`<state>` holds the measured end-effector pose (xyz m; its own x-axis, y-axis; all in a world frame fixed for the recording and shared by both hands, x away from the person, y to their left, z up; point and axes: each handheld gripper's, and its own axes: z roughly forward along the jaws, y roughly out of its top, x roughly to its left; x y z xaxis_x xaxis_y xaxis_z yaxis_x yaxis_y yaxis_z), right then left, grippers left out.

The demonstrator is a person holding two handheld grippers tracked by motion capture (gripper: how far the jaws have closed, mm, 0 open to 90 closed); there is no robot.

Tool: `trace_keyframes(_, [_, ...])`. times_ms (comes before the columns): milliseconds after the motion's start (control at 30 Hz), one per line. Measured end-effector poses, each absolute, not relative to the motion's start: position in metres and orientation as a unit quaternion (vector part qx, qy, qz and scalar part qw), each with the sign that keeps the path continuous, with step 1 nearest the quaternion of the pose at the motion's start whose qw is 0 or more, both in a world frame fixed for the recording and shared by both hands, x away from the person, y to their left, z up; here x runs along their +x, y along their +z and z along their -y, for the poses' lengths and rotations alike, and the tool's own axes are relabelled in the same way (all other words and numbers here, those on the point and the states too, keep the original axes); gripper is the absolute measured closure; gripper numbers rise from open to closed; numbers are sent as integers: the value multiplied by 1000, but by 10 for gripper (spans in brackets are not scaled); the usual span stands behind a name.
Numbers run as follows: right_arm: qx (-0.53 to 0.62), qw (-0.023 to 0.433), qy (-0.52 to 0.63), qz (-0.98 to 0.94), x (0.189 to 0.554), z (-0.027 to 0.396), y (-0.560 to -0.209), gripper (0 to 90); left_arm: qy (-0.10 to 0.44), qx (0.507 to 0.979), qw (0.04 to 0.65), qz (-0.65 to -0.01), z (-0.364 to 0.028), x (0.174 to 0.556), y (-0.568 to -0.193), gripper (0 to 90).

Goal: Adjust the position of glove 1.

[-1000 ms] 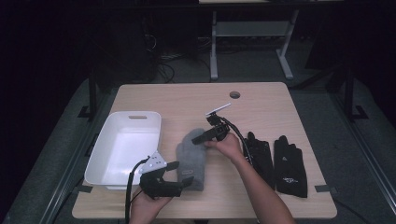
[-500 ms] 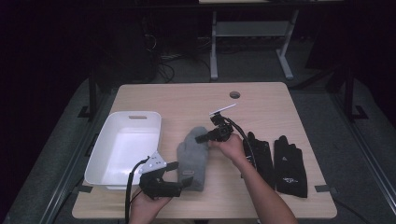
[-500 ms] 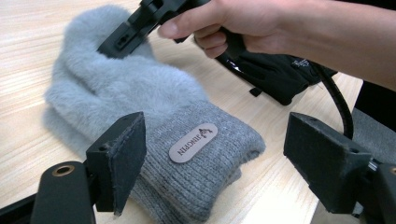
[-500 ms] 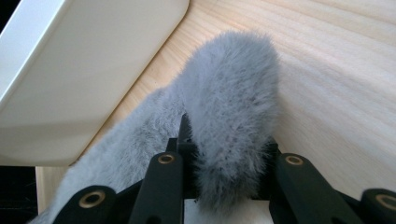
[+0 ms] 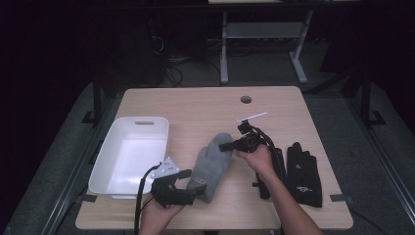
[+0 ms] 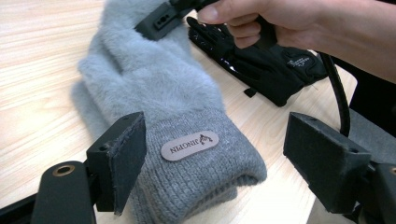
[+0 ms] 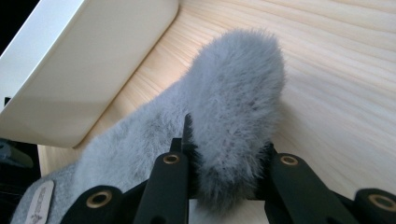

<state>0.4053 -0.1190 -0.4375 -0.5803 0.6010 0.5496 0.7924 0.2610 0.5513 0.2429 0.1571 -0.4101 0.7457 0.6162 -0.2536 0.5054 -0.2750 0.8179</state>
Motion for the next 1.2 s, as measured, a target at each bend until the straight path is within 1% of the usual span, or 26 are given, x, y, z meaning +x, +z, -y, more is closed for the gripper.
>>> trace_keyframes(167, [-453,114,-414,781,402,129,-441,751,51,795,476,-371,-155,252,-410,221])
trace_keyframes(200, [-457,113,-414,779,402,132,-443,751,46,792,467,-391,-155,257,-410,221])
trace_keyframes(233, [-457,113,-414,779,402,132,-443,751,46,792,467,-391,-155,257,-410,224])
trace_keyframes(300, [-458,113,-413,779,401,134,-445,751,38,788,456,-413,-155,262,-412,223])
trace_keyframes(367, [-459,112,-412,779,401,136,-446,750,19,778,448,-440,-155,268,-418,215])
trace_keyframes(433, [-460,113,-410,779,401,136,-446,750,9,776,441,-450,-154,272,-423,211])
trace_keyframes(467, [-459,112,-410,781,401,136,-446,750,9,776,441,-450,-154,272,-423,211])
trace_keyframes(533, [-457,109,-410,782,401,136,-446,750,-8,773,437,-459,-152,274,-428,211])
trace_keyframes(667, [-458,108,-409,782,402,136,-448,747,-19,776,424,-466,-150,276,-433,237])
trace_keyframes(867, [-458,108,-412,780,402,137,-450,736,-42,774,413,-478,-148,276,-445,239])
trace_keyframes(900, [-460,111,-410,780,402,137,-450,723,-55,771,411,-483,-148,276,-449,236])
trace_keyframes(967, [-458,109,-410,781,403,137,-450,688,-60,769,412,-485,-148,276,-451,223])
trace_keyframes(1000, [-458,109,-410,781,403,137,-450,688,-64,768,412,-486,-148,276,-451,223])
trace_keyframes(1033, [-463,110,-406,780,403,137,-451,603,-63,769,411,-485,-149,276,-452,226])
trace_keyframes(1100, [-466,110,-408,777,405,137,-453,516,-68,772,408,-483,-148,276,-452,234])
trace_keyframes(1133, [-466,110,-408,777,405,137,-453,516,-68,772,408,-483,-148,276,-452,238])
trace_keyframes(1200, [-475,111,-407,773,407,137,-455,442,-74,774,404,-482,-150,277,-452,250])
